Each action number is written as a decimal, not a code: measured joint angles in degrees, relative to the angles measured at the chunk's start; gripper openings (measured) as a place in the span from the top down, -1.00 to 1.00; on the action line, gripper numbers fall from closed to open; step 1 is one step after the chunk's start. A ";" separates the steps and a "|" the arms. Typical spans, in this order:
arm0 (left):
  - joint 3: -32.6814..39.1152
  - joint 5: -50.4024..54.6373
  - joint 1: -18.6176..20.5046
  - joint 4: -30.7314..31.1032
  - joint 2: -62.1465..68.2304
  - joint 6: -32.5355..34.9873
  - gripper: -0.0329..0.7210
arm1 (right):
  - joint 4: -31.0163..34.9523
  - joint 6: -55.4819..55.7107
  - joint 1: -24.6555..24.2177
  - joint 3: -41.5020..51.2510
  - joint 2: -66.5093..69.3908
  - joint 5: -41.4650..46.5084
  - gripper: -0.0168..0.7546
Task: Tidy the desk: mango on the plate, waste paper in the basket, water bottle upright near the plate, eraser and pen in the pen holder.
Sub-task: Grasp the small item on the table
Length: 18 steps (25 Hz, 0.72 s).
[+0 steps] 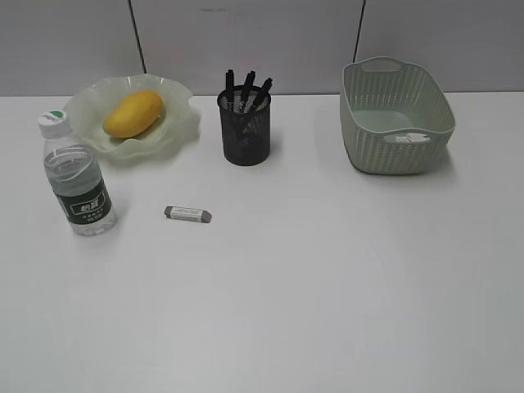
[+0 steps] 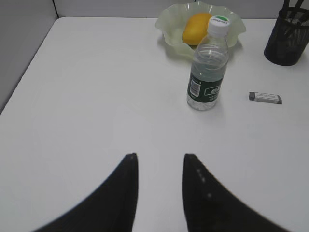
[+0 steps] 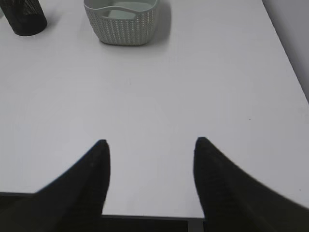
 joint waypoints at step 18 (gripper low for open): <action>0.00 0.00 0.00 0.00 0.00 0.00 -0.61 | -0.05 0.06 0.00 0.00 0.00 -0.16 -0.34</action>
